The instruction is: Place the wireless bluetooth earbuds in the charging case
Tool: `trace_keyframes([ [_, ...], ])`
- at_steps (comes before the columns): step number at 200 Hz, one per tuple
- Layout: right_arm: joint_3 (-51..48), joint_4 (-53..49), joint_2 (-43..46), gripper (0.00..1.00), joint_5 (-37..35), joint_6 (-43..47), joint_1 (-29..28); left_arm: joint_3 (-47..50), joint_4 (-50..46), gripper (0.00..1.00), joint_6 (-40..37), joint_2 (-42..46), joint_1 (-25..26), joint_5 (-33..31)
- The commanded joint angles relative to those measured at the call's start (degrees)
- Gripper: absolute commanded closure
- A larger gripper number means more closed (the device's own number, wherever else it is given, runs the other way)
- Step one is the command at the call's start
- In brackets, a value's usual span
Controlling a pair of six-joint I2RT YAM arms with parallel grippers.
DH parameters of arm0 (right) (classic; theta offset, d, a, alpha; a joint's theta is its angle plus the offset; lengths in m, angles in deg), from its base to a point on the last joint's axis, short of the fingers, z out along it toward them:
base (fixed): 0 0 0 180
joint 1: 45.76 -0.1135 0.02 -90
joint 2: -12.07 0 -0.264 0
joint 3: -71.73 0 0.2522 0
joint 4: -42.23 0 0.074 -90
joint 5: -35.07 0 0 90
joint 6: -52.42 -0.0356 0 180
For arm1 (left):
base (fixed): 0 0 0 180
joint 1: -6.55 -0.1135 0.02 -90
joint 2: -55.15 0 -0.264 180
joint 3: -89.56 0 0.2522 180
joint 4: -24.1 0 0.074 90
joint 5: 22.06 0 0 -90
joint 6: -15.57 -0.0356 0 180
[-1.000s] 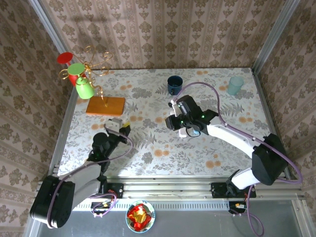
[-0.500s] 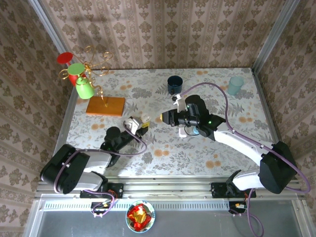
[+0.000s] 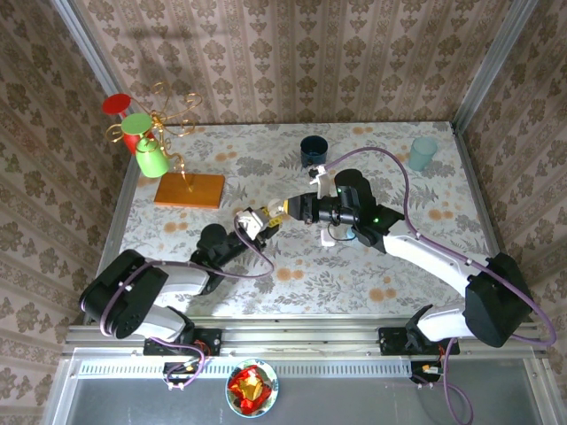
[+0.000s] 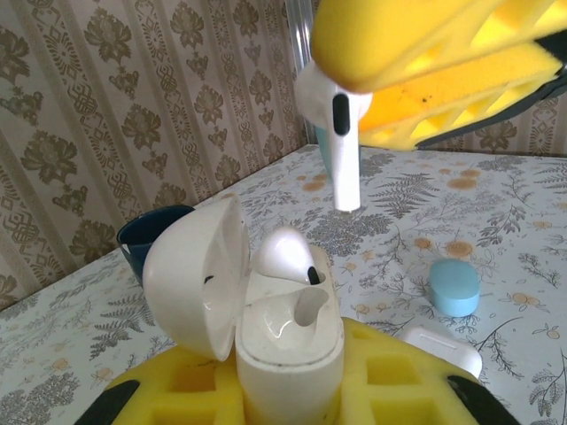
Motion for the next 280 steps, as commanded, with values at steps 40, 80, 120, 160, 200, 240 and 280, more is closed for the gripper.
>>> trace_keyframes([
  [40, 0.4, 1.5, -3.5, 0.76, 2.1, -1.1, 0.2, -2.1, 2.3, 1.00, 0.3, -0.5, 1.1, -0.7],
  [80, 0.7, 1.4, -4.8, 0.76, 1.9, -1.0, 0.2, -2.0, 2.3, 1.00, 0.4, -0.5, 1.3, -0.7],
  [120, 0.7, -0.3, -4.5, 0.76, 0.5, 0.2, 0.2, -2.1, 2.3, 1.00, 1.1, -0.4, 1.4, -1.3],
  [160, 1.8, -2.7, -5.3, 0.71, 0.9, 0.8, -0.1, -2.5, 2.3, 1.00, 2.6, -0.4, 1.5, -2.2],
  [200, 1.9, -2.5, -4.4, 0.65, 1.1, 0.4, -0.2, -2.6, 2.2, 1.00, 2.7, -0.7, 1.5, -2.1],
  [240, 1.5, -2.0, -2.2, 0.60, 1.5, 1.1, -0.2, -2.5, 2.2, 1.00, 2.4, -1.6, 1.5, -2.0],
  [280, 2.6, -3.0, -3.4, 0.60, 5.4, 2.4, -0.2, -2.9, 2.4, 1.00, 2.9, -2.5, 1.5, -1.8],
])
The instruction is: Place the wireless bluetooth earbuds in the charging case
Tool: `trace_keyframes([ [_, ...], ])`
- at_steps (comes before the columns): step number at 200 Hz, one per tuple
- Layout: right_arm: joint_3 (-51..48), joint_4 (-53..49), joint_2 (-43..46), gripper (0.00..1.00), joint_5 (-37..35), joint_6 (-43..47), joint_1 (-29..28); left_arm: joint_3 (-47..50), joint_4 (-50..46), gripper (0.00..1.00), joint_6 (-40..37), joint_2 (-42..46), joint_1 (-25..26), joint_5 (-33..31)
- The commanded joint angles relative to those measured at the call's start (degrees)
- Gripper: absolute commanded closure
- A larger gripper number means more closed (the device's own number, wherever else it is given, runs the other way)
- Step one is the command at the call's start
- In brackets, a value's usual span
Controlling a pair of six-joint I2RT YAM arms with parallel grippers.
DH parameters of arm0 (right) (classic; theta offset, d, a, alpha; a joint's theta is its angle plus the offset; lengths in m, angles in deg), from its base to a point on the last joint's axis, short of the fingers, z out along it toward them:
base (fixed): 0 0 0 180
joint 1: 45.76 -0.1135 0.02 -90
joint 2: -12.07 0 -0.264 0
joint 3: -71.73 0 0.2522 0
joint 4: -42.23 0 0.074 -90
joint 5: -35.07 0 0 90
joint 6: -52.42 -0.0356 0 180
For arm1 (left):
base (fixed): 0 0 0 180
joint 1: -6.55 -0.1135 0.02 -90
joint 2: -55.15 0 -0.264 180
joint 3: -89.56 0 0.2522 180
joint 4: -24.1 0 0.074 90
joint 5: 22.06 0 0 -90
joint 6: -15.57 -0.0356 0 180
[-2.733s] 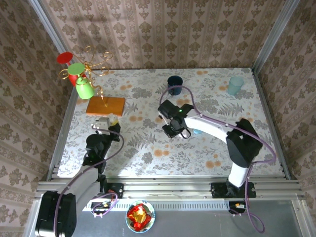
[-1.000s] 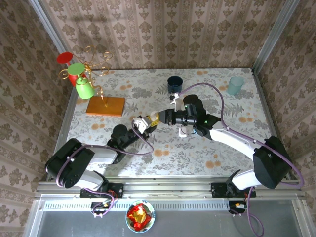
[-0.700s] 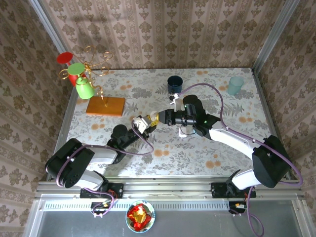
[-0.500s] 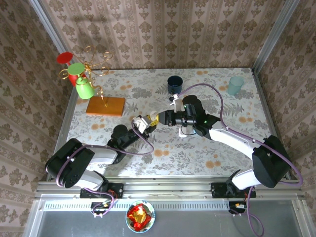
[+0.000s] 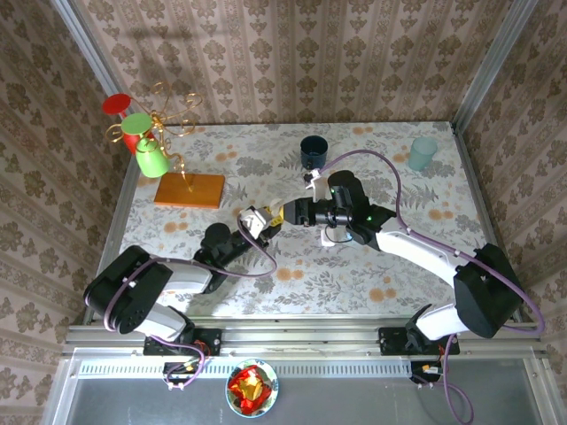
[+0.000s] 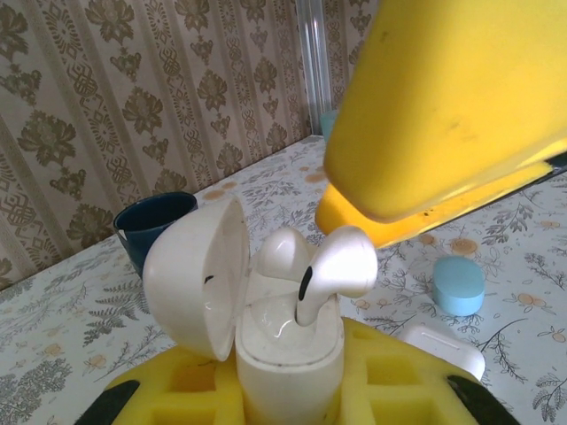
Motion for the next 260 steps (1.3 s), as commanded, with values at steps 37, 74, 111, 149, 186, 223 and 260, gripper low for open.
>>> trace_keyframes([
  [37, 2.6, -1.3, -0.7, 0.61, 5.0, 2.8, -0.8, -1.9, 2.5, 1.00, 2.1, -0.9, 0.3, -0.4],
  [74, 3.2, 0.2, -1.5, 0.61, 6.2, 2.2, -1.4, -2.0, 2.6, 1.00, 2.3, -1.2, 0.4, 0.2],
  [111, 3.8, 2.0, -3.0, 0.61, 7.2, 1.5, -1.6, -2.0, 2.7, 1.00, 2.4, -1.1, 0.3, 0.3],
  [149, 1.6, 2.9, -0.6, 0.61, 4.7, 1.9, -1.4, -1.2, 2.7, 1.00, 2.9, -0.2, -0.2, 0.1],
  [186, -1.0, 2.1, 4.2, 0.62, -1.1, 2.5, -0.5, -0.6, 2.7, 1.00, 2.0, -0.2, -1.1, -0.2],
  [223, 1.4, -5.3, 5.7, 0.61, -8.2, 4.6, -0.4, 0.5, 2.7, 1.00, -3.8, -0.8, -0.9, -0.1],
  [260, 3.0, -9.4, 5.4, 0.53, -12.5, 6.4, -0.4, 1.6, 2.7, 1.00, -9.2, -1.1, 0.3, -0.1],
])
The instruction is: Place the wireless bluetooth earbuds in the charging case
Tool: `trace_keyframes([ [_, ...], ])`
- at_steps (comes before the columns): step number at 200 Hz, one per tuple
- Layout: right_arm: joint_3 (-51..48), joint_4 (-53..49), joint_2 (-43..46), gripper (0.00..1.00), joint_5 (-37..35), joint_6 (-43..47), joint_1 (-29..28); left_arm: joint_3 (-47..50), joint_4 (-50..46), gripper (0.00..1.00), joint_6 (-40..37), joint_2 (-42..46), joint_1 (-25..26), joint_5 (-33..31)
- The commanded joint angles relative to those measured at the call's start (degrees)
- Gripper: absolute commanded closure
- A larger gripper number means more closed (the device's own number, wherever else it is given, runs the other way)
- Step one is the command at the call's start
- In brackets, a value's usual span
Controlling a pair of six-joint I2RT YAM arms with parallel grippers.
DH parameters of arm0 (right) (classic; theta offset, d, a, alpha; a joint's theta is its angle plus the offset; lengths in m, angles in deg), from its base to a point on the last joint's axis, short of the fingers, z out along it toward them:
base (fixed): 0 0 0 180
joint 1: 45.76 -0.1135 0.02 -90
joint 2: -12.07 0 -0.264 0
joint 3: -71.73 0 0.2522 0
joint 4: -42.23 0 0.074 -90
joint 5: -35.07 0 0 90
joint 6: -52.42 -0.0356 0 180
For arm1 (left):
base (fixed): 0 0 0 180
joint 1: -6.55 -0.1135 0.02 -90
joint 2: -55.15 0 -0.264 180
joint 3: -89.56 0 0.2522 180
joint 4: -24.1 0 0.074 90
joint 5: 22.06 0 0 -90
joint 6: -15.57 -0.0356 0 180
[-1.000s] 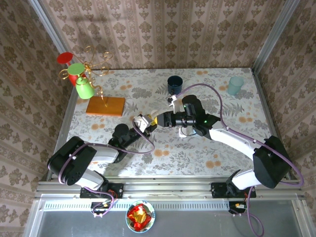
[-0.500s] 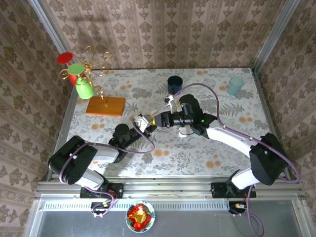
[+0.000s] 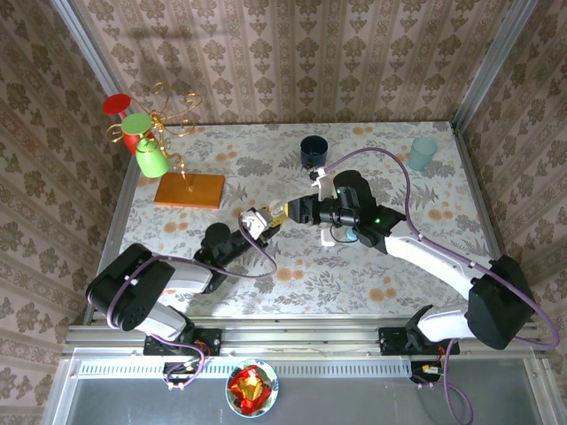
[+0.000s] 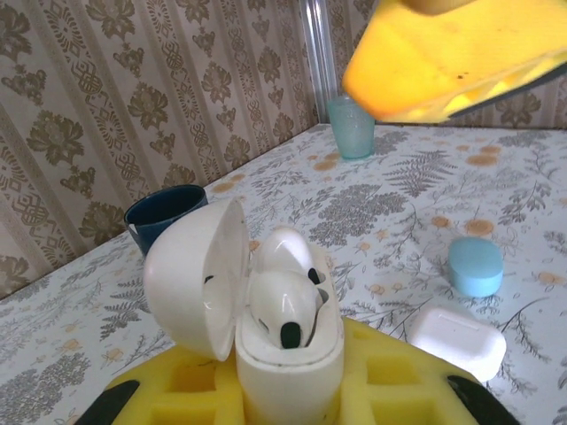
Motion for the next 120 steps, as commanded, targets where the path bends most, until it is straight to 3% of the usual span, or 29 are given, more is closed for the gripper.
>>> trace_keyframes([
  [1, 2.8, -5.0, 0.5, 0.53, -5.6, 2.4, 0.2, 1.0, 2.3, 1.00, -5.0, -0.1, 0.9, 0.0],
  [28, 5.9, -10.2, -1.0, 0.41, -7.7, 2.7, 0.3, 1.3, 2.3, 1.00, -6.3, -0.5, 2.6, -1.0],
  [58, 8.1, -12.8, -2.5, 0.20, -8.1, 3.3, 0.2, 1.3, 2.3, 1.00, -7.6, -1.1, 4.4, -1.3],
  [120, 16.7, -24.7, -9.5, 0.13, -11.0, 8.2, -0.2, 0.8, 2.4, 1.00, -8.8, -1.6, 6.8, -1.2],
])
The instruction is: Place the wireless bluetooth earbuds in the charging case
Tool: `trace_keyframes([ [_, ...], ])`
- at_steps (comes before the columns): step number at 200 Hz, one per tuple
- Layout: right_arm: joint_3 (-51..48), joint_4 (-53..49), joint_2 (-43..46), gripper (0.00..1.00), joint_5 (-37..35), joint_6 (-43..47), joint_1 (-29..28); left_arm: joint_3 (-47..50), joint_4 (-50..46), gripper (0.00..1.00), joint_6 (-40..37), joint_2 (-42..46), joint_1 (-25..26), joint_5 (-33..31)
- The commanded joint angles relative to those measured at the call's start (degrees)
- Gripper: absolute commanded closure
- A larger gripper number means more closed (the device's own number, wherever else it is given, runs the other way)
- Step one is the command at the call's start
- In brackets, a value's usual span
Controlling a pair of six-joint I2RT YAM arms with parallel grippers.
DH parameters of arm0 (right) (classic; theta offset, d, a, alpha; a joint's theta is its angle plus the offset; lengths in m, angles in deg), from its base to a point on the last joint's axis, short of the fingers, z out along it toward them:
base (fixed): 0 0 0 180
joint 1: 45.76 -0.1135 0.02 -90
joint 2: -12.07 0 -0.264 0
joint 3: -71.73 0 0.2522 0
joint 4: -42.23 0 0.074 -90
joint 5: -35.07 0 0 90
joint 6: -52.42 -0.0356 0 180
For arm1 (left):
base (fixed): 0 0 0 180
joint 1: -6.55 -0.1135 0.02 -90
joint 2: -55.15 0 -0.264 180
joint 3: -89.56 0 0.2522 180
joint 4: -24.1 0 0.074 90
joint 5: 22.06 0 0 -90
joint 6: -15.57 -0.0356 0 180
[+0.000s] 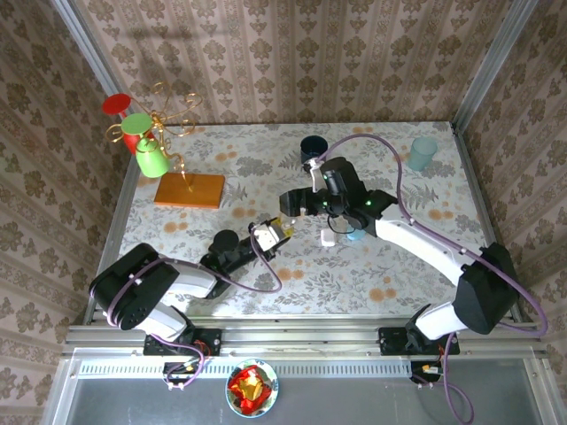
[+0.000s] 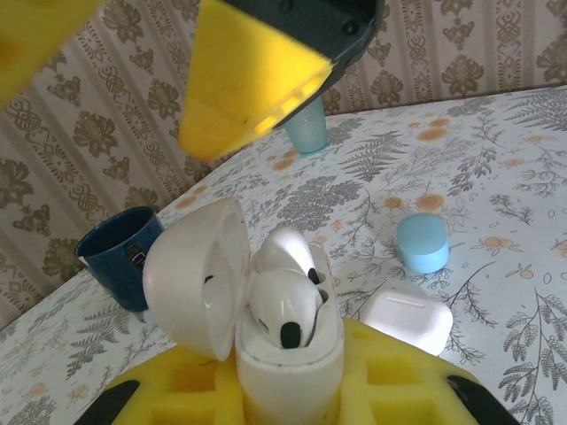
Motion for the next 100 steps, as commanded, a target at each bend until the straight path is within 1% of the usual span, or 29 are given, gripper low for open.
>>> trace_keyframes([
  [1, 4.2, -8.1, -2.4, 0.13, -3.1, 3.8, -0.2, 0.1, 2.0, 1.00, -1.8, -0.7, 0.6, -0.2],
  [40, 7.3, -15.3, -5.0, 0.13, -4.8, 8.2, -0.3, -0.3, 1.9, 1.00, -0.7, 0.1, 0.7, -0.2],
  [100, 6.0, -17.2, -3.3, 0.14, -3.9, 10.3, -0.2, -0.7, 1.8, 1.00, 0.3, 0.4, 0.8, -0.8],
])
